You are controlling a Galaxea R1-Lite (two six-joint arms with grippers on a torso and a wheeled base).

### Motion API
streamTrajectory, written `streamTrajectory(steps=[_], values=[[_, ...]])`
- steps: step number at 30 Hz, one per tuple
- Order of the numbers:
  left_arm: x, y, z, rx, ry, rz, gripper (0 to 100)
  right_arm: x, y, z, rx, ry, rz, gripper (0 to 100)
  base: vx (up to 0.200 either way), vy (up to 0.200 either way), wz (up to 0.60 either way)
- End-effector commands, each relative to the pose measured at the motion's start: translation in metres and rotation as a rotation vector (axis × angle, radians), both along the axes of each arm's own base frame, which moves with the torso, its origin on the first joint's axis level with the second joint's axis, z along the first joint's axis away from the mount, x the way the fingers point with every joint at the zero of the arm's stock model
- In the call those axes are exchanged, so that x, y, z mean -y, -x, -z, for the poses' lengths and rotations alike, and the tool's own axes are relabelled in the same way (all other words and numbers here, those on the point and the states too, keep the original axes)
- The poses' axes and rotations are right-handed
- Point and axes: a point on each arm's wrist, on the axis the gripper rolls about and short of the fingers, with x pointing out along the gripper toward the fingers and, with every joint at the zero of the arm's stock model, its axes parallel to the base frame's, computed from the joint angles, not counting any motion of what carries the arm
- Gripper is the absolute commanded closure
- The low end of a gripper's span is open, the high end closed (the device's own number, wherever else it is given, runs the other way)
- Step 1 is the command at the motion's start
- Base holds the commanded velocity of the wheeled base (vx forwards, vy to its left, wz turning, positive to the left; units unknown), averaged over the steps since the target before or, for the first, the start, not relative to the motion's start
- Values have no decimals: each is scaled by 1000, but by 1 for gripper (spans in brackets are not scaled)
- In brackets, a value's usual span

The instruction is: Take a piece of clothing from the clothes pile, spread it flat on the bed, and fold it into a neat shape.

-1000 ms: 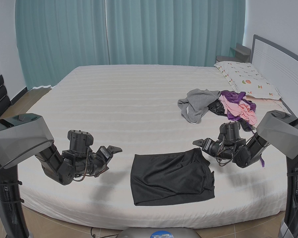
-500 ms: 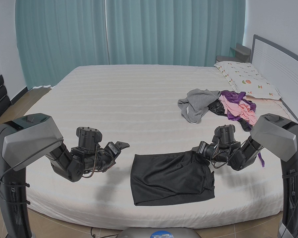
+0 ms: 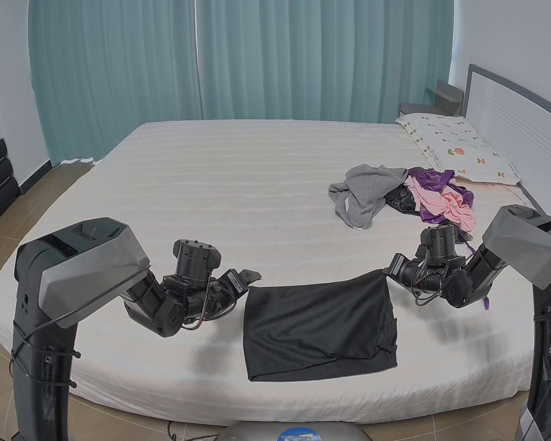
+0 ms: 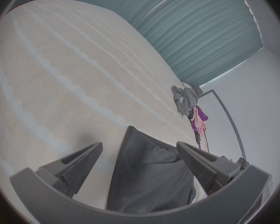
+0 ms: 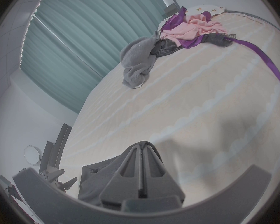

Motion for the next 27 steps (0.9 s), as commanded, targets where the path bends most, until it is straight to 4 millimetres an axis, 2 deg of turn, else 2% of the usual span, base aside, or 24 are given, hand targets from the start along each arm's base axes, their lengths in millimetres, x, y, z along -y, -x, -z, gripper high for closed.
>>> streamTrajectory(steps=[1, 15, 18, 19, 27], values=[[14, -10, 7, -6, -7, 22, 0, 7, 4, -2, -10, 0, 14, 100, 0, 0, 0], [39, -38, 20, -12, -42, 20, 0, 4, 6, 4, -27, 1, 8, 100, 0, 0, 0], [41, -40, 30, -13, -88, 34, 0, 2, 6, 5, -28, 2, 2, 100, 0, 0, 0], [41, -41, 30, -7, -94, 27, 100, 2, 7, 5, -30, 3, 2, 100, 0, 0, 0], [40, -43, 27, 22, -127, -46, 100, 2, 7, 5, -30, 2, 5, 100, 0, 0, 0]])
